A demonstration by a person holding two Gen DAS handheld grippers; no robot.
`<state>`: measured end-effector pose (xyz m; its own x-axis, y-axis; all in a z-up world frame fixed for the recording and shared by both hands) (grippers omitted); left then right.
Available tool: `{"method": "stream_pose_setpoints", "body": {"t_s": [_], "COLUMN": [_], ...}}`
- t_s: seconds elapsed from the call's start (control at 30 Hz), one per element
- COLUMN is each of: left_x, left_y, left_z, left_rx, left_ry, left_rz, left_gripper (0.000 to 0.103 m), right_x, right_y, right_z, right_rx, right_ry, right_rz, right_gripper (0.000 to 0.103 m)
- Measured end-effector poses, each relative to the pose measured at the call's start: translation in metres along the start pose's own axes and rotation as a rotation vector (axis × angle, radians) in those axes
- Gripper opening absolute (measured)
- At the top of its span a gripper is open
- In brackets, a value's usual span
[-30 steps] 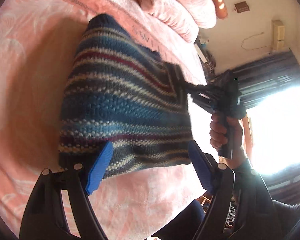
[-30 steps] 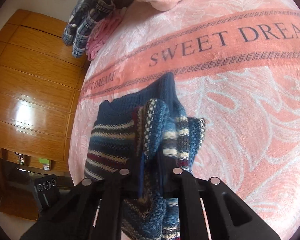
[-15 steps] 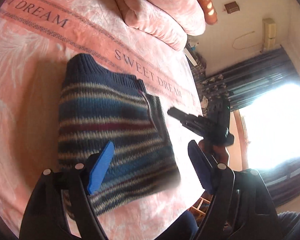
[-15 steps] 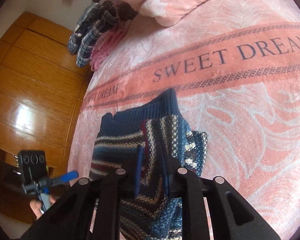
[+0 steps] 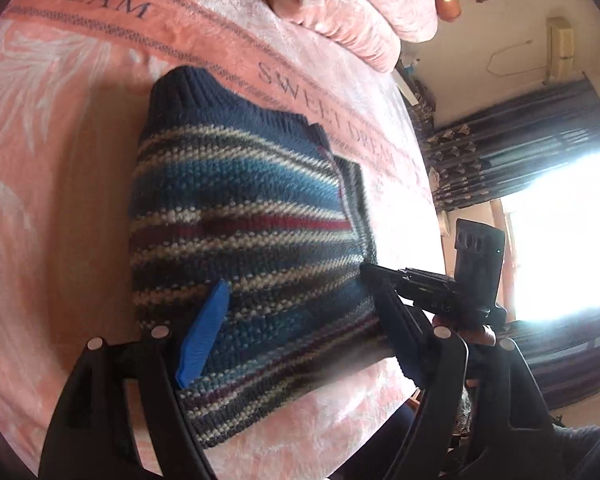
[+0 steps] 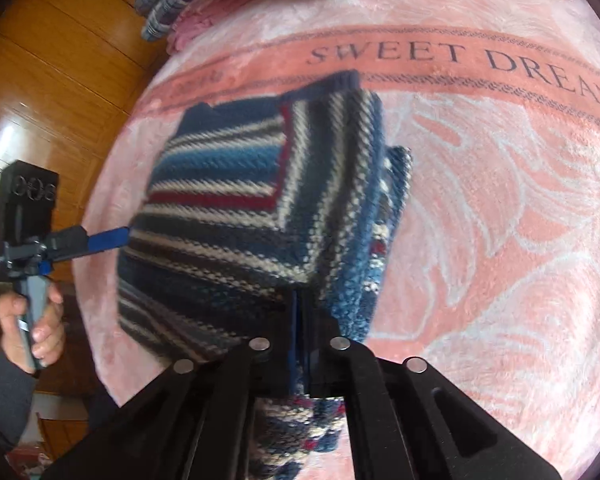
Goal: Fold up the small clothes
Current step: 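Lower the folded sweater onto the bedspread and square it with both tools, then open both tools and withdraw them from the folded sweater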
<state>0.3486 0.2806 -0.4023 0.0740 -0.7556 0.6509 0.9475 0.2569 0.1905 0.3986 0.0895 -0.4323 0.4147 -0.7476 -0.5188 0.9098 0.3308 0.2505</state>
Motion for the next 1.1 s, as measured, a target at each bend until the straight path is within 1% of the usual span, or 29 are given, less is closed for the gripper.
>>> {"method": "stream_pose_setpoints", "body": {"t_s": [0.07, 0.1, 0.13, 0.17, 0.2, 0.23, 0.3, 0.33, 0.37, 0.4, 0.47, 0.57, 0.6, 0.63, 0.67, 0.73, 0.77, 0.8, 0.83, 0.87, 0.9, 1.0, 1.1], "left_x": [-0.003, -0.001, 0.003, 0.010, 0.019, 0.026, 0.026, 0.019, 0.010, -0.001, -0.011, -0.003, 0.001, 0.005, 0.005, -0.002, -0.005, -0.005, -0.005, -0.003, 0.003, 0.030, 0.062], "left_y": [0.000, 0.001, 0.002, 0.002, 0.000, -0.004, -0.017, -0.022, -0.027, -0.029, -0.031, -0.030, -0.033, -0.038, -0.045, -0.069, -0.082, -0.095, -0.110, -0.123, -0.136, -0.175, -0.203], "left_z": [-0.008, -0.006, 0.001, 0.009, 0.019, 0.028, 0.033, 0.027, 0.017, 0.005, -0.009, 0.001, 0.007, 0.015, 0.021, 0.031, 0.034, 0.040, 0.049, 0.059, 0.070, 0.108, 0.157], "left_rx": [-0.001, -0.002, 0.002, 0.010, 0.019, 0.031, 0.031, 0.015, -0.007, -0.025, -0.039, -0.032, -0.029, -0.021, -0.012, -0.014, -0.021, -0.019, 0.000, 0.022, 0.040, 0.104, 0.195], "left_ry": [-0.004, 0.003, 0.006, -0.007, -0.036, -0.048, -0.006, 0.029, 0.067, 0.087, 0.087, 0.084, 0.080, 0.085, 0.099, 0.162, 0.206, 0.248, 0.305, 0.379, 0.441, 0.563, 0.609], "left_rz": [0.023, 0.030, 0.034, 0.027, 0.010, -0.011, -0.036, -0.032, -0.021, -0.004, 0.022, 0.025, 0.018, 0.007, 0.002, 0.014, 0.020, 0.013, -0.004, -0.030, -0.062, -0.126, -0.148], "left_gripper": [0.074, 0.075, 0.075, 0.075, 0.076, 0.077, 0.078, 0.078, 0.078, 0.078, 0.077, 0.078, 0.081, 0.083, 0.088, 0.091, 0.094, 0.098, 0.100, 0.100, 0.100, 0.100, 0.100], "right_x": [0.010, 0.008, 0.001, -0.008, -0.017, -0.024, -0.030, -0.027, -0.021, -0.014, -0.012, -0.019, -0.021, -0.023, -0.026, -0.035, -0.040, -0.046, -0.052, -0.059, -0.070, -0.098, -0.135], "right_y": [-0.003, -0.002, -0.003, -0.006, -0.011, -0.018, -0.033, -0.041, -0.048, -0.054, -0.056, -0.056, -0.058, -0.062, -0.067, -0.081, -0.087, -0.097, -0.107, -0.118, -0.127, -0.157, -0.179], "right_z": [0.004, 0.011, 0.020, 0.030, 0.040, 0.046, 0.047, 0.040, 0.031, 0.020, 0.016, 0.034, 0.042, 0.050, 0.057, 0.067, 0.071, 0.077, 0.085, 0.093, 0.101, 0.128, 0.171], "right_rx": [0.020, 0.030, 0.041, 0.053, 0.062, 0.064, 0.052, 0.032, 0.013, -0.002, 0.005, 0.036, 0.049, 0.059, 0.066, 0.073, 0.078, 0.089, 0.105, 0.122, 0.134, 0.150, 0.237], "right_ry": [0.048, 0.038, 0.027, 0.033, 0.039, 0.027, 0.000, -0.024, -0.050, -0.058, -0.062, -0.047, -0.044, -0.050, -0.061, -0.077, -0.090, -0.119, -0.159, -0.202, -0.249, -0.385, -0.535], "right_rz": [-0.079, -0.086, -0.074, -0.057, -0.035, -0.009, 0.019, 0.018, 0.013, 0.000, -0.002, -0.020, -0.027, -0.027, -0.026, -0.032, -0.039, -0.045, -0.049, -0.045, -0.039, -0.018, 0.030], "right_gripper": [0.000, 0.000, 0.000, 0.005, 0.005, 0.005, 0.005, 0.005, 0.000, 0.000, 0.000, 0.000, 0.001, 0.005, 0.007, 0.016, 0.038, 0.062, 0.072, 0.083, 0.090, 0.097, 0.099]}}
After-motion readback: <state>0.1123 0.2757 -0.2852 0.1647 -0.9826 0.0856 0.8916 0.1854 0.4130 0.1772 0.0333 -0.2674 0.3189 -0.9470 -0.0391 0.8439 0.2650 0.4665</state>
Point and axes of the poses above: each gripper's, at about its wrist camera, not at the fingertips, and z roughly against the way its jaws point, x to its right, y to its top, the point moved 8 cm from there along -z, roughly the way its jaws point, and after that the axes turned 6 degrees about y, right-handed, at the moved point
